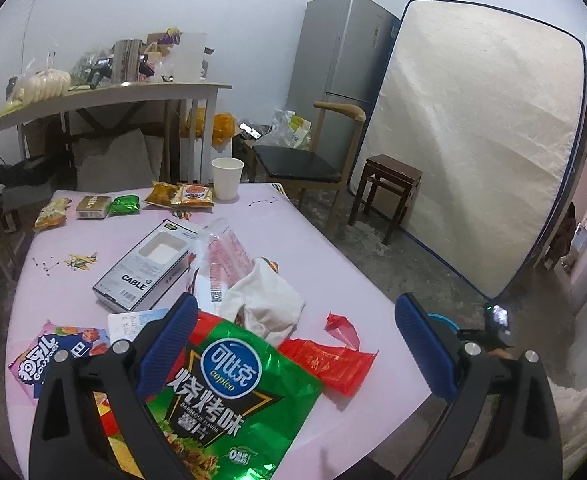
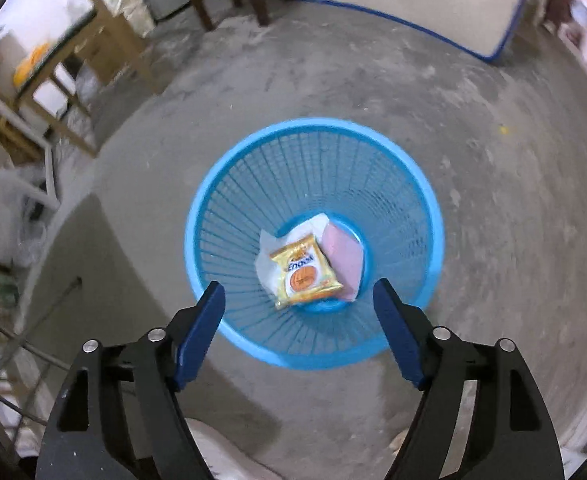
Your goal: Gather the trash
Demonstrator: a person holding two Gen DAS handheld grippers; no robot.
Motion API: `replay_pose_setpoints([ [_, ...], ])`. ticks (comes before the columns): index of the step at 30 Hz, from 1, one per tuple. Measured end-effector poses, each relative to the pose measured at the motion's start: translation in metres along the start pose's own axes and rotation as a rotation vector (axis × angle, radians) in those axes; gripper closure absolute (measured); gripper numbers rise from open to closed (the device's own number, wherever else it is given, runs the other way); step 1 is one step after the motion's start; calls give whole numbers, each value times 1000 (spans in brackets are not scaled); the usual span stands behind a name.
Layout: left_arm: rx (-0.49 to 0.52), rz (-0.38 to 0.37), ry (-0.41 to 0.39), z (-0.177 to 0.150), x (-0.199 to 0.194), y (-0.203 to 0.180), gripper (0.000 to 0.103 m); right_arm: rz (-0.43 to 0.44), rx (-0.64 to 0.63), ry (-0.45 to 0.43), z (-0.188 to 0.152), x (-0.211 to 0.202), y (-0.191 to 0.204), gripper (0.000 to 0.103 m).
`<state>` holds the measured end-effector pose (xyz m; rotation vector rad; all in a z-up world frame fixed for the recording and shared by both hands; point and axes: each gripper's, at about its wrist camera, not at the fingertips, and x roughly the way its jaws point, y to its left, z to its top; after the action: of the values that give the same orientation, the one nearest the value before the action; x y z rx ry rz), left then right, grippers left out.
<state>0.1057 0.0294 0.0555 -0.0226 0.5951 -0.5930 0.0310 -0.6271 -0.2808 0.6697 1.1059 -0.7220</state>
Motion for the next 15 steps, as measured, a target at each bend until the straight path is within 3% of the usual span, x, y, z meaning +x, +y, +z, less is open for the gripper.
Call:
replay_pose_setpoints([
  [3,7,4,-3,-6,-3,1,6,86,29,-92,-8,-60,13,30],
  [7,2,-17,2,-17,-3,6,6,444,17,-128,-35,-137,56,23],
  [10,-2,-17,15,-23,1,6,6,703,-77,-28,-74,-175,112,22],
  [15,-2,5,6,-28,1,11,6,918,-141,213,-123,-174,196,22],
])
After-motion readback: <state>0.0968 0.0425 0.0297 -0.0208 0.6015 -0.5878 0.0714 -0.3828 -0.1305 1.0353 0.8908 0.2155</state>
